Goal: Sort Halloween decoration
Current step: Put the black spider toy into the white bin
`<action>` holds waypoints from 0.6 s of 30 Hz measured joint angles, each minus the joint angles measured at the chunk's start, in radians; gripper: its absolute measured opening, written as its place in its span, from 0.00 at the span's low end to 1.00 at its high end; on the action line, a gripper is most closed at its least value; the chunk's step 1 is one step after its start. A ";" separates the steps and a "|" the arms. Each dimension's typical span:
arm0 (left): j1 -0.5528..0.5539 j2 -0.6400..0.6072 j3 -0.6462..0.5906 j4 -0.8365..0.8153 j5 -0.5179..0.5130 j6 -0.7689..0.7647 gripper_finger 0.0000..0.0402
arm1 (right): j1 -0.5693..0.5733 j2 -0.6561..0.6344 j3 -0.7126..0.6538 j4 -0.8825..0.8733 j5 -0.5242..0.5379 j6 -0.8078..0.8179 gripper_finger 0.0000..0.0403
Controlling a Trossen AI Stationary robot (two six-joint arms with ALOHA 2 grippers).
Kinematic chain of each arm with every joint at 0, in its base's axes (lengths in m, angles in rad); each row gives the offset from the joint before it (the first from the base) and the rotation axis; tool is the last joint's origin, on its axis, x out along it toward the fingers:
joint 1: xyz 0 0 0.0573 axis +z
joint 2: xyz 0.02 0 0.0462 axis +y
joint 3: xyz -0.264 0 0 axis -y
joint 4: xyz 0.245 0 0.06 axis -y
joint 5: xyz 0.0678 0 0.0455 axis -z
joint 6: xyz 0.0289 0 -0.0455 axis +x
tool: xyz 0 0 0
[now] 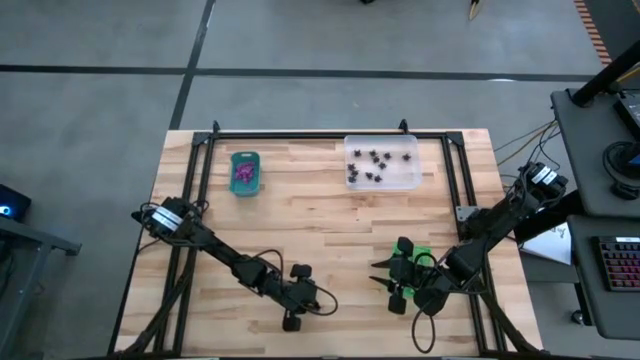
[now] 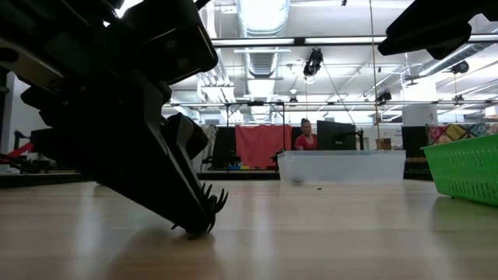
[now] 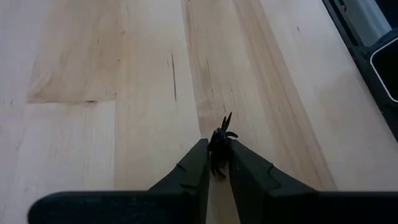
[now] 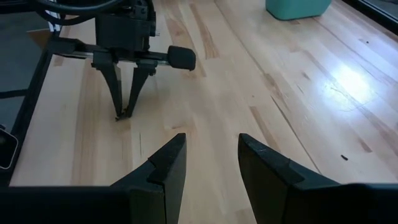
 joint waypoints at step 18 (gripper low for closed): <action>0.020 -0.084 -0.002 0.002 -0.059 0.118 0.09 | 0.000 0.000 0.000 0.007 0.000 -0.008 0.34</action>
